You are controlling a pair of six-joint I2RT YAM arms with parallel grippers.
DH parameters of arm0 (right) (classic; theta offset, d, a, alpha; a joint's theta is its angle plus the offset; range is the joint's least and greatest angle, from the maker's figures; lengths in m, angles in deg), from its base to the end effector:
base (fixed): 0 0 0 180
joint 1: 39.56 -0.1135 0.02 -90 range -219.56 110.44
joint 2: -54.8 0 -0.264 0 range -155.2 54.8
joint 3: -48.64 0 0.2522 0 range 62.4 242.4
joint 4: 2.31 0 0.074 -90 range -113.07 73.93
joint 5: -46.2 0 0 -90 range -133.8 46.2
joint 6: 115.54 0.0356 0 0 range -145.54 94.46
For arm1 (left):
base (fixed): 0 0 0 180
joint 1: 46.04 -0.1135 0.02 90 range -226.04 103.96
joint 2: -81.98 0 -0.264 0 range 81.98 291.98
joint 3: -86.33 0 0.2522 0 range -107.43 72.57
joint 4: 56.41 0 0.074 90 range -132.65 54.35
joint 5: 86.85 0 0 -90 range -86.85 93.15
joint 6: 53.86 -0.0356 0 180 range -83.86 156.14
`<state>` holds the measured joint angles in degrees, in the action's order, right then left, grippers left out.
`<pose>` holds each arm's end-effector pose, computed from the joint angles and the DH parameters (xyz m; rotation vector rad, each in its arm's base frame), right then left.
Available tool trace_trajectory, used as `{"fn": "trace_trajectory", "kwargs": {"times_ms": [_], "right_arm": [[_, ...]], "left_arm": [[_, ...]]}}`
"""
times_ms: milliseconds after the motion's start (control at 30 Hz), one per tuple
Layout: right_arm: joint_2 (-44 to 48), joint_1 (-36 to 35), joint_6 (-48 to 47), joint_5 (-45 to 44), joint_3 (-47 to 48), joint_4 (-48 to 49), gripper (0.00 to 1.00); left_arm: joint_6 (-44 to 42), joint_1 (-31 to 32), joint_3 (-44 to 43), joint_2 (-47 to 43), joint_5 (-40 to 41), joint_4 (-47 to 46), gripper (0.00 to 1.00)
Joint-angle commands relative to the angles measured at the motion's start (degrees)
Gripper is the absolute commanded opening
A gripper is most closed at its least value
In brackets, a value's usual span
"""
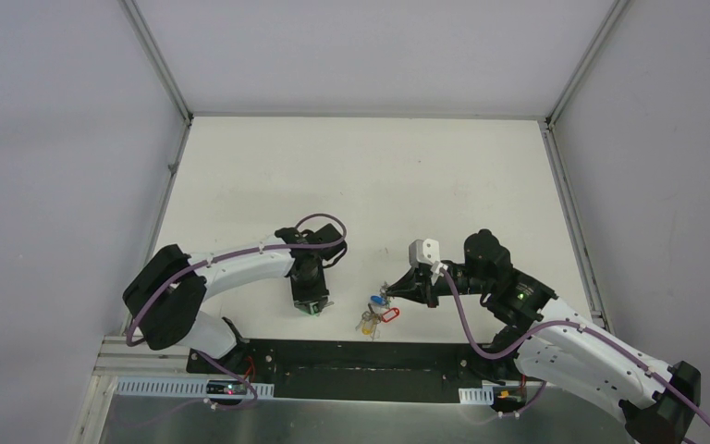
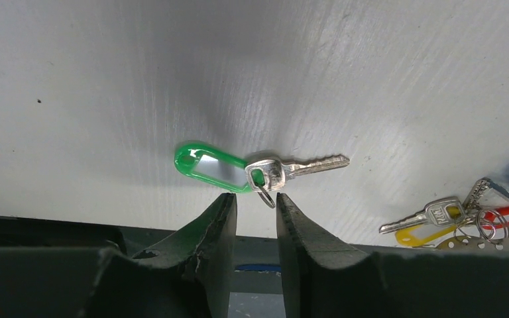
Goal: Put the keys on the keyring
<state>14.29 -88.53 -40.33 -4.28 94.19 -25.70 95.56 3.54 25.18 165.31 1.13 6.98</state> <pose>0.0924 0.1407 0.2752 -1.4145 1.3462 1.0500 0.1490 -0.1769 0.1713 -0.2657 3.1113 -0.1303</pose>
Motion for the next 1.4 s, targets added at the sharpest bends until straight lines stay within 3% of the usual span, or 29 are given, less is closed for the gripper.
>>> {"fn": "trace_trajectory", "kwargs": {"times_ms": [0,433,633,733,867,1167,1367], "right_arm": [[0.3,-0.1,0.6,1.6,0.4,4.3,0.0],[0.3,-0.1,0.6,1.7,0.4,4.4,0.0],[0.3,-0.1,0.7,1.7,0.5,4.4,0.0],[0.5,-0.1,0.6,1.7,0.5,4.4,0.0],[0.5,-0.1,0.7,1.8,0.5,4.4,0.0],[0.4,-0.1,0.7,1.9,0.6,4.4,0.0],[0.2,-0.1,0.7,2.0,0.7,4.4,0.0]], "left_arm": [[1.0,0.6,0.8,-1.9,0.4,-0.1,0.29],[-0.4,0.9,-1.9,1.5,0.5,-0.3,0.32],[-0.5,1.2,-2.0,3.5,0.6,-0.3,0.24],[-0.2,1.4,-2.0,3.4,0.7,-0.3,0.11],[0.2,1.4,-1.8,2.0,0.7,-0.2,0.09],[0.3,1.4,-1.2,-0.5,1.2,0.5,0.21],[0.0,1.4,-1.4,0.9,1.0,0.6,0.16]]}}
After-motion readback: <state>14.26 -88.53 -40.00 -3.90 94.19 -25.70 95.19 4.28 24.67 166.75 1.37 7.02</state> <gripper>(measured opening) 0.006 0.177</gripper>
